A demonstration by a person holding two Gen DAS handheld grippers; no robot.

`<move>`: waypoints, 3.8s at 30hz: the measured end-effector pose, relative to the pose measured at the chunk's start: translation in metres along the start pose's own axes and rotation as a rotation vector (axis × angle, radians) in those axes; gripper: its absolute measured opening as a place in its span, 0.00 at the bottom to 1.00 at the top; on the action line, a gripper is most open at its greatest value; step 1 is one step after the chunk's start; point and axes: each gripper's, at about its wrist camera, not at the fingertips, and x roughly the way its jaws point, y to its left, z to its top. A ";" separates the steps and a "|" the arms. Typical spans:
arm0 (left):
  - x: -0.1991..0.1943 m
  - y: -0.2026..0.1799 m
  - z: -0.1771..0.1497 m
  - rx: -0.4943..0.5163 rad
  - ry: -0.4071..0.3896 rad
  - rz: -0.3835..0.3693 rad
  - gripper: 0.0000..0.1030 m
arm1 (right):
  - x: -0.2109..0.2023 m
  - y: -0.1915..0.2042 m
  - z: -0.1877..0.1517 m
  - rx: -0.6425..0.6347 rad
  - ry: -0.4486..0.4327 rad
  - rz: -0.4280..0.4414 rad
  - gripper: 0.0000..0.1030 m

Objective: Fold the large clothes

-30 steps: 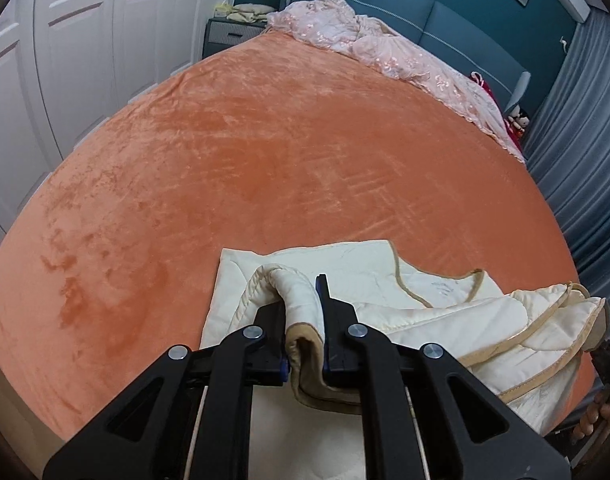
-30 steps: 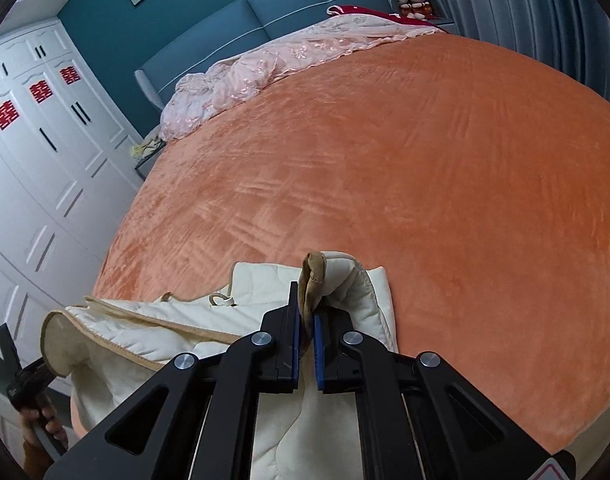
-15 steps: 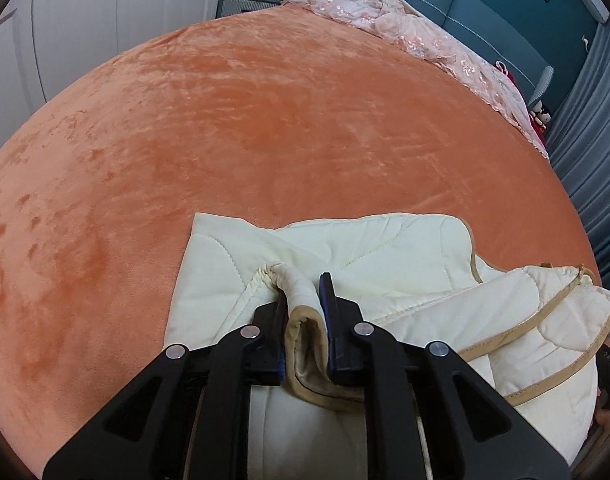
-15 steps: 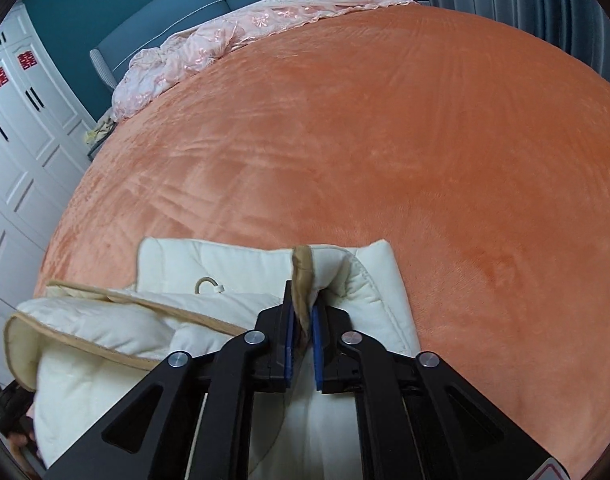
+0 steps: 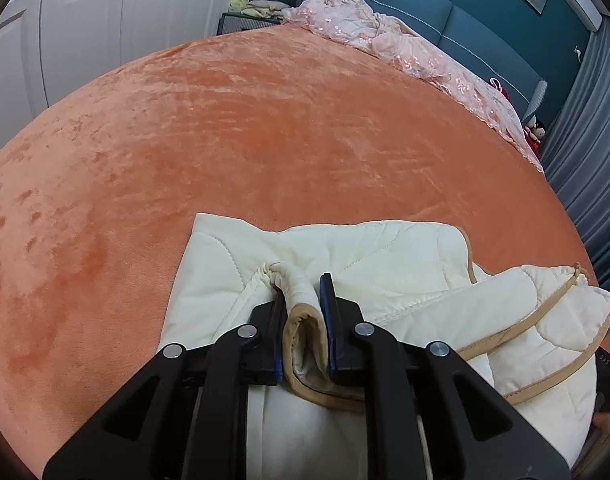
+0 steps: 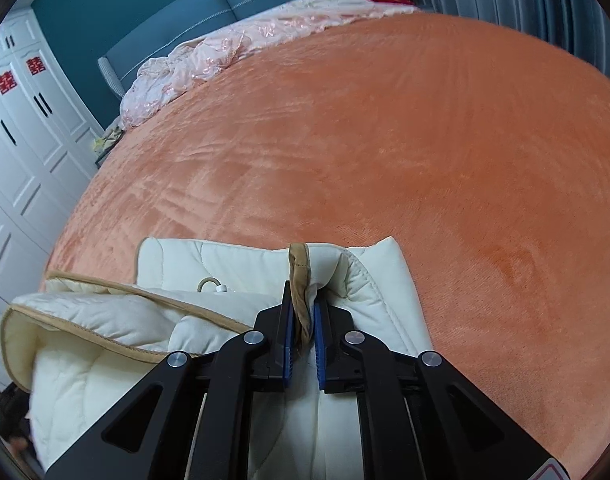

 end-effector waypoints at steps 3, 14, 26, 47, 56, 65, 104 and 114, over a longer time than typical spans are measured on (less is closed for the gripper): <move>-0.024 0.011 0.023 -0.092 0.056 -0.064 0.26 | -0.029 -0.011 0.019 0.088 -0.008 0.075 0.15; -0.159 -0.041 0.057 0.238 -0.234 0.060 0.61 | -0.141 0.016 0.016 -0.058 -0.161 0.143 0.44; -0.025 -0.151 -0.009 0.328 0.133 -0.131 0.18 | -0.043 0.174 -0.034 -0.427 0.127 0.241 0.10; 0.070 -0.142 -0.024 0.236 0.186 -0.156 0.14 | 0.077 0.172 -0.039 -0.385 0.242 0.192 0.02; 0.007 -0.120 0.009 0.145 0.106 -0.170 0.15 | -0.009 0.136 -0.004 -0.247 0.019 0.155 0.14; -0.067 -0.127 -0.070 0.256 0.101 -0.205 0.15 | -0.059 0.141 -0.081 -0.393 0.126 0.226 0.14; -0.128 -0.046 -0.108 0.018 0.084 -0.111 0.23 | -0.098 0.162 -0.150 -0.413 0.196 0.212 0.13; -0.133 0.045 -0.118 -0.302 0.113 -0.123 0.49 | -0.077 0.160 -0.178 -0.427 0.270 0.180 0.12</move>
